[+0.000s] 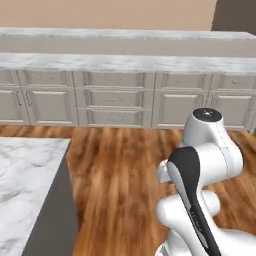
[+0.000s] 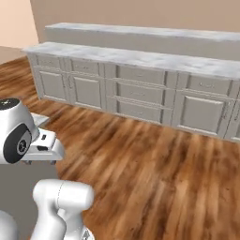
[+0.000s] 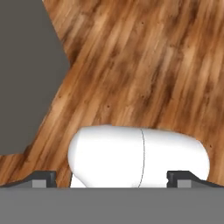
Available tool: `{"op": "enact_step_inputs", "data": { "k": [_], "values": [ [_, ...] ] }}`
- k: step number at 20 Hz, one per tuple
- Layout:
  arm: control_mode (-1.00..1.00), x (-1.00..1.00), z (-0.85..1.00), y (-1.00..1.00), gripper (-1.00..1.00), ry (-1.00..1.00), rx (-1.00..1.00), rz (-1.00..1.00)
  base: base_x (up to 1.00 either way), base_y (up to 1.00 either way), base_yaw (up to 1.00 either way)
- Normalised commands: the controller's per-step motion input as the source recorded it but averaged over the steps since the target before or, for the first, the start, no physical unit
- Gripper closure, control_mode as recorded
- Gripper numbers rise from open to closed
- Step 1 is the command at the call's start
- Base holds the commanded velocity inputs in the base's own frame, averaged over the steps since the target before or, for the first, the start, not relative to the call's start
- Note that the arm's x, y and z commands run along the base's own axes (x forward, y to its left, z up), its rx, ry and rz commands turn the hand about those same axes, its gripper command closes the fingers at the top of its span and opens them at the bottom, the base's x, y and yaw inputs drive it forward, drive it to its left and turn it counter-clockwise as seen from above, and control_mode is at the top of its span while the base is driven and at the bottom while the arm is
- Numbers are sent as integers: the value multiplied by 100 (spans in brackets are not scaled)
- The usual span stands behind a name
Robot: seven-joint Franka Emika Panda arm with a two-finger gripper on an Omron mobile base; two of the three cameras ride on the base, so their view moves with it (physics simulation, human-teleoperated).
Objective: Four empty soda cans are scattered around the kitchen. Gather all the cans and cluster them next to the stove for recycling.
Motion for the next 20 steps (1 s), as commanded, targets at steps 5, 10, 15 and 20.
{"op": "enact_step_inputs", "data": {
  "k": [5,10,15,20],
  "values": [
    [100,0,0,0,-100,0,0,0,100,-70,60],
    [100,0,0,0,-100,0,0,0,93,-69,67],
    [100,0,0,0,-100,0,0,0,91,-55,70],
    [100,0,0,0,-100,0,0,0,92,-49,72]
  ]
}}
